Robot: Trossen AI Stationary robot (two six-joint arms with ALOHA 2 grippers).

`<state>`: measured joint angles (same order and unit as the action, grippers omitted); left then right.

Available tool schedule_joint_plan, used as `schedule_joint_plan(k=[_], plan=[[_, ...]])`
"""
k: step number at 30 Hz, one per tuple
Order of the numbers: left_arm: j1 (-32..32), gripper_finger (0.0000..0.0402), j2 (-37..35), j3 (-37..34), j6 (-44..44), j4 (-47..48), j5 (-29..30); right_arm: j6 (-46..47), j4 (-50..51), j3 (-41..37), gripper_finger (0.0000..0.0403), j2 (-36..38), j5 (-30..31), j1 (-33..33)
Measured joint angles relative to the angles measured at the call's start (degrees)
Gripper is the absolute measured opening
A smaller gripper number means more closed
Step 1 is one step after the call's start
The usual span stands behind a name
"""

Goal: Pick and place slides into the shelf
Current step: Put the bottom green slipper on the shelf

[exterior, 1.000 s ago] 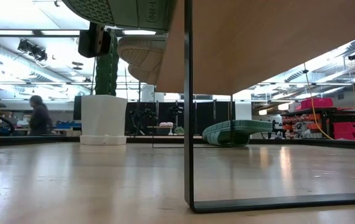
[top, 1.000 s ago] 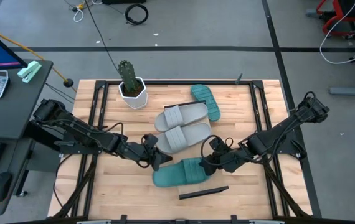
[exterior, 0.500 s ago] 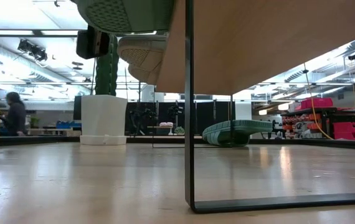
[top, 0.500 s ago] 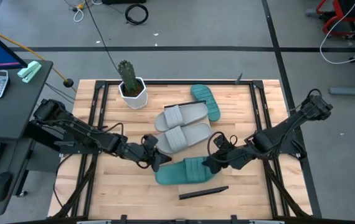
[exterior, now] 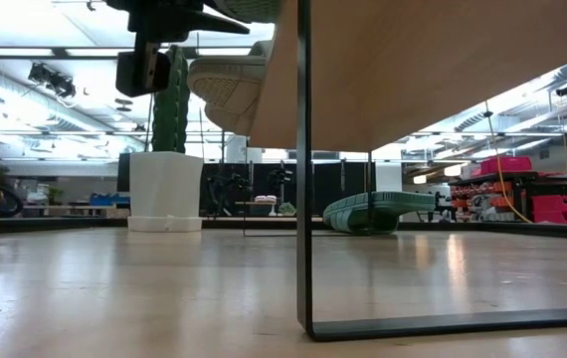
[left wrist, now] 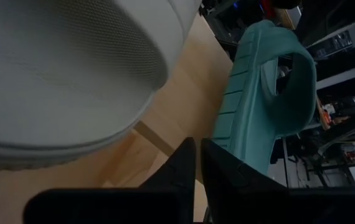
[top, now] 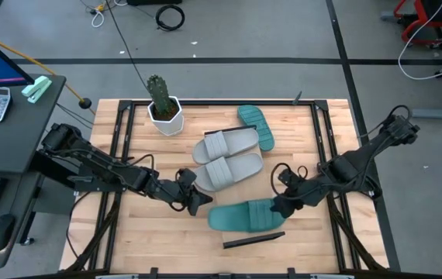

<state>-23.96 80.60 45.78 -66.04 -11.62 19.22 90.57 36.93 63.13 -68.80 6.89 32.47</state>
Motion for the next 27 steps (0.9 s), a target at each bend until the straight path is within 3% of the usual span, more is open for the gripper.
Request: schedule_joint_plan(k=[14, 27], plan=[[0.8, 0.0034, 0.0, 0.0, 0.7, 0.0, 0.0, -3.4, 0.9, 0.0, 0.0000, -1.7, -7.9, -0.2], [0.8, 0.0039, 0.0, 0.0, 0.7, -0.6, 0.0, -4.1, 0.8, 0.0, 0.0056, -1.2, -4.3, -0.6]])
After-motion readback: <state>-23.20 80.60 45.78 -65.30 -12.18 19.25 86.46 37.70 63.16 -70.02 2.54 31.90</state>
